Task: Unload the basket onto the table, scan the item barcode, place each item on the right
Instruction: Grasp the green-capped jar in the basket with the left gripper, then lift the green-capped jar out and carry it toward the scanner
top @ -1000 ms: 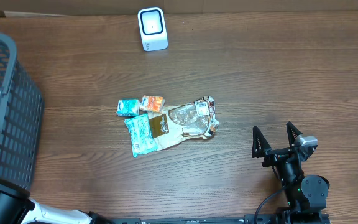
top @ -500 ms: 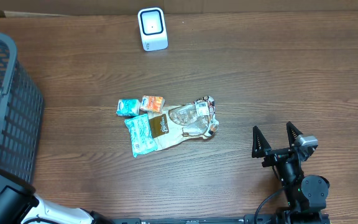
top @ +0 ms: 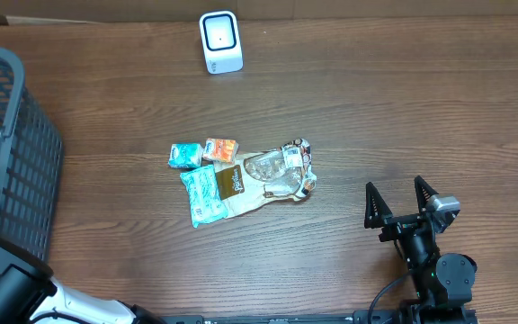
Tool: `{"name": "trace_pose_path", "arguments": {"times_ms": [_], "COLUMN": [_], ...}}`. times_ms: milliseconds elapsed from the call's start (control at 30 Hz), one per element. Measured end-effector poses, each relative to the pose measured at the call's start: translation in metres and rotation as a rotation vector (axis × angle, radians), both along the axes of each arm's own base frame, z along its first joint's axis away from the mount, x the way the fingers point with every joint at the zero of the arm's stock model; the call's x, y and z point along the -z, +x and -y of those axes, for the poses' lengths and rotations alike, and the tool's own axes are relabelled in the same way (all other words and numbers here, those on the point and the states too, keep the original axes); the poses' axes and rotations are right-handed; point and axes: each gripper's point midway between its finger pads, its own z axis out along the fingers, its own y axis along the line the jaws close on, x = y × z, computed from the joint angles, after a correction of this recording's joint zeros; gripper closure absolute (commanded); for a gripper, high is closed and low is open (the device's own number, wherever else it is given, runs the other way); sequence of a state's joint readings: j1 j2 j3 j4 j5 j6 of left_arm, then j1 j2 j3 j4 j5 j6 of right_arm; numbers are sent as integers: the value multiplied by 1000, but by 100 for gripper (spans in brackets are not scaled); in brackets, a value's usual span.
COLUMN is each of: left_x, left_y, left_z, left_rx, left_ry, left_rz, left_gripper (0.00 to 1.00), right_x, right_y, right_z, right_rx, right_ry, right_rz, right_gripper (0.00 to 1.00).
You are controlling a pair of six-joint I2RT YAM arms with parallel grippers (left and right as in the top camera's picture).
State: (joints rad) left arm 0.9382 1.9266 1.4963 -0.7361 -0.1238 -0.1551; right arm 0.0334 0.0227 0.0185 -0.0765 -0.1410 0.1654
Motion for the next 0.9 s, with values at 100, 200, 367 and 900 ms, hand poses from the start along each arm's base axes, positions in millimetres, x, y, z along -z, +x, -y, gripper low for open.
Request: {"name": "trace_pose_path", "arguments": {"times_ms": [100,200,367,900], "left_x": [11,21,23,10], "left_y": [2,2,2,-4], "left_z": [-2,-4,-4,10], "left_rx": [-3,-6,-9,0], "left_ry": [-10,-21,-20,-65], "left_rz": [-7,-16,-20,-42], "left_gripper": [20,32,41,43], "right_x": [0,0,0,0], "right_y": [0,0,0,0], "right_z": [0,0,0,0], "right_rx": [-1,0,0,0], "right_ry": [-1,-1,0,0], "right_rz": [1,1,0,0], "right_gripper": [0,0,0,0]}}
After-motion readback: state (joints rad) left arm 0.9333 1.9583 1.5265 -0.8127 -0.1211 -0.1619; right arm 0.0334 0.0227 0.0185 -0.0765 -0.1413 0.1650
